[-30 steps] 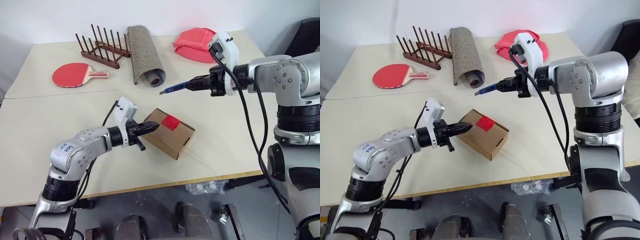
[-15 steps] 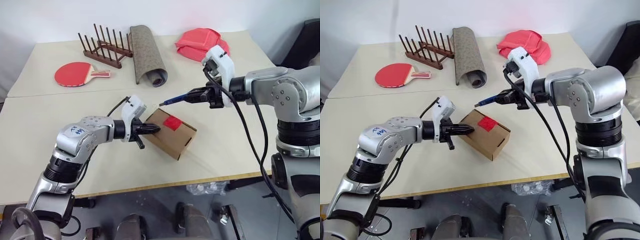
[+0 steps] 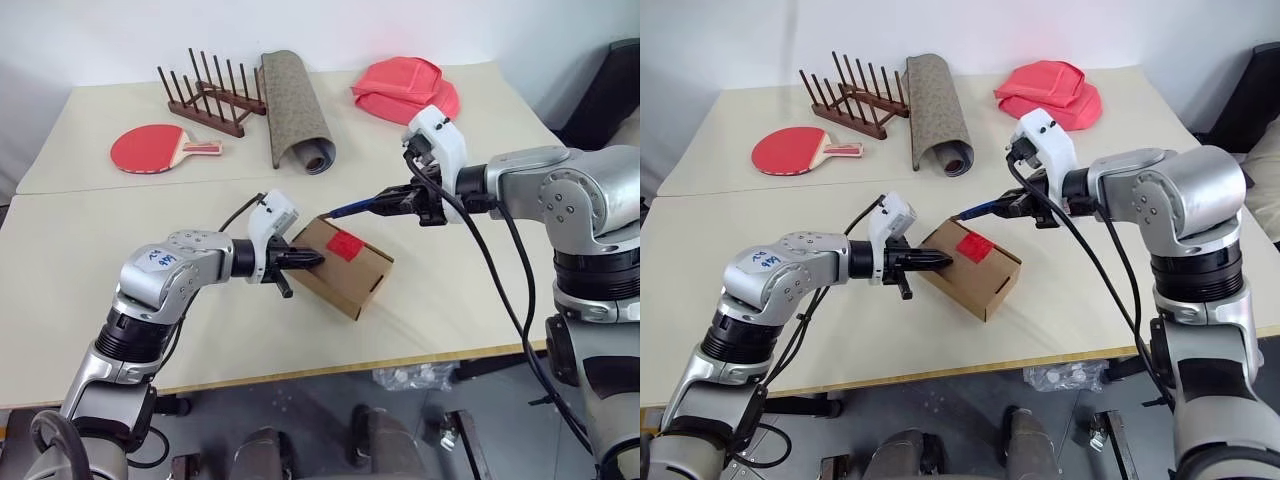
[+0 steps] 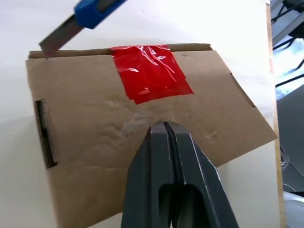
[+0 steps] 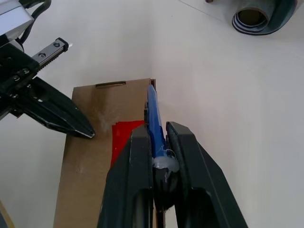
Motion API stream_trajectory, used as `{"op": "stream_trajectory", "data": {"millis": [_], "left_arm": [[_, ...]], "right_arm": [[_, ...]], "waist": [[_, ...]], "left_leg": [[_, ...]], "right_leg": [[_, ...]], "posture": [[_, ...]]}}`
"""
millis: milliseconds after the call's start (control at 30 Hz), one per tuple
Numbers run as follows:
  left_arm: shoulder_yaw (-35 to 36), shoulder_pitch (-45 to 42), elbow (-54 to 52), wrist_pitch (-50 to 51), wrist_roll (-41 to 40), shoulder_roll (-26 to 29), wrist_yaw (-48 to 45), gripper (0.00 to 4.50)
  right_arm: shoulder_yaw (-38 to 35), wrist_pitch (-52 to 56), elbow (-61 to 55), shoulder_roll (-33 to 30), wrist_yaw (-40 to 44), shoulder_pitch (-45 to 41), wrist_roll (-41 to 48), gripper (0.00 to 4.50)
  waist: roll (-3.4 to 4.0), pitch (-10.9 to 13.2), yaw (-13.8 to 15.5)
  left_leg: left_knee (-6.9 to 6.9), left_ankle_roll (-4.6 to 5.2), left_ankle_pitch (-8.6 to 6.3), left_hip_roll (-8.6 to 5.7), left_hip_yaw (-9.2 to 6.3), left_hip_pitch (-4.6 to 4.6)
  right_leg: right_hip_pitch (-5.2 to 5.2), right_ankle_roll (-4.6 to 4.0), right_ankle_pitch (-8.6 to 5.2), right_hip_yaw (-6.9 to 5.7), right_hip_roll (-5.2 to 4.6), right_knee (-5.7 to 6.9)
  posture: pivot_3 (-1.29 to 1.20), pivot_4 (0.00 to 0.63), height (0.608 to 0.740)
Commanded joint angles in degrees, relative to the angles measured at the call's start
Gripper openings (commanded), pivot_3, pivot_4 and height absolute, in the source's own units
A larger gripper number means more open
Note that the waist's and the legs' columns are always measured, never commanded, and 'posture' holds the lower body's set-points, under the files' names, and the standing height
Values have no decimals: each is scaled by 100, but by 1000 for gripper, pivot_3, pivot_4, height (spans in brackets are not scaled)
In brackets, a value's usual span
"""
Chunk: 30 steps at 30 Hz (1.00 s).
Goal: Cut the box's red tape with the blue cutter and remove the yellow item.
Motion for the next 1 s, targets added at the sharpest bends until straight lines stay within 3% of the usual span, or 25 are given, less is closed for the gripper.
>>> {"op": "stream_trajectory", "data": {"millis": [33,433,1000], "left_arm": [[40,-96,20,49,85,-6,-70,0],[86,-130,87,93,144,-41,-125,0],[-30,-267,255,417,444,-193,165,0]], "right_arm": [[34,-24,-120,-226,17,47,-12,161],[147,-28,-209,-503,106,121,-6,161],[49,682,-493,-182,-220,-182,158,161]], "waist": [[0,0,7],[0,0,8],[0,0,10]], "left_leg": [[0,0,0,0,0,0],[2,0,0,0,-1,1],[5,2,1,0,-1,4]], "right_leg": [[0,0,0,0,0,0],[1,0,0,0,-1,1],[3,0,0,2,-1,5]], "posture": [[0,150,740],[0,150,740],[0,150,740]]}}
